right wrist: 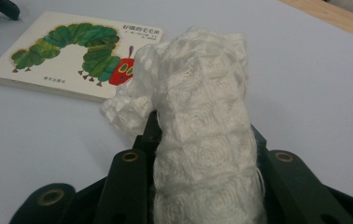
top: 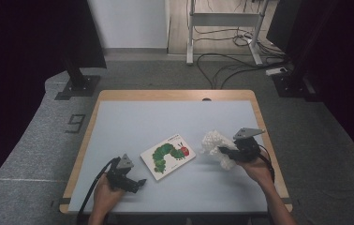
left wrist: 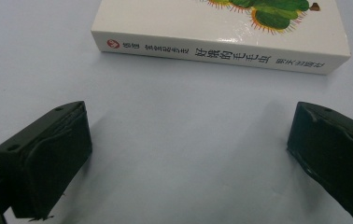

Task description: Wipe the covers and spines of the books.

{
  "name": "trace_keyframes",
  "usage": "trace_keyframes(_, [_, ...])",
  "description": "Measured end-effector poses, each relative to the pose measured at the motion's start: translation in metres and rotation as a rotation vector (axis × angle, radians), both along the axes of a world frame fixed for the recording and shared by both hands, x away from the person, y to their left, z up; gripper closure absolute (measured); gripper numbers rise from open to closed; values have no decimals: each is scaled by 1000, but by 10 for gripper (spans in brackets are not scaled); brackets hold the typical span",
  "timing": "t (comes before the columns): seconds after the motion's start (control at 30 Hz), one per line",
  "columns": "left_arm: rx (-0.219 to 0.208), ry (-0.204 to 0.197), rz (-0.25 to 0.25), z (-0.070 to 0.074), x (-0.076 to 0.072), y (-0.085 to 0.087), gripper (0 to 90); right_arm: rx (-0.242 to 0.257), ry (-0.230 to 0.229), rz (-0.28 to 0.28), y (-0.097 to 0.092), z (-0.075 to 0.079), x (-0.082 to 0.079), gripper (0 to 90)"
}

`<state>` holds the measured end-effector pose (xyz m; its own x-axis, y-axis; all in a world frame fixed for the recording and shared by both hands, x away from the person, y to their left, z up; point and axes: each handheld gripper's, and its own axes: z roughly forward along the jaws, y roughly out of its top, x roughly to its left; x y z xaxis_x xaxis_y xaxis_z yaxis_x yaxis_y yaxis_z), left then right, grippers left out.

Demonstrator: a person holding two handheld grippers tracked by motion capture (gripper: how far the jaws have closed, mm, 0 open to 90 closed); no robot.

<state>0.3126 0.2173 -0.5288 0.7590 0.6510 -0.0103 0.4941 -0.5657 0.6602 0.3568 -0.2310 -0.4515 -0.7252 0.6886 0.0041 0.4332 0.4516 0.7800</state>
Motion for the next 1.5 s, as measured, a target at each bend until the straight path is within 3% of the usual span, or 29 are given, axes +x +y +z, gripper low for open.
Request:
trace_keyframes(1.0, [0, 0, 2, 0, 0, 0, 0, -22, -23, 106, 83, -8, 36, 632])
trace_keyframes(1.5, [0, 0, 2, 0, 0, 0, 0, -68, -10, 130, 110, -37, 43, 632])
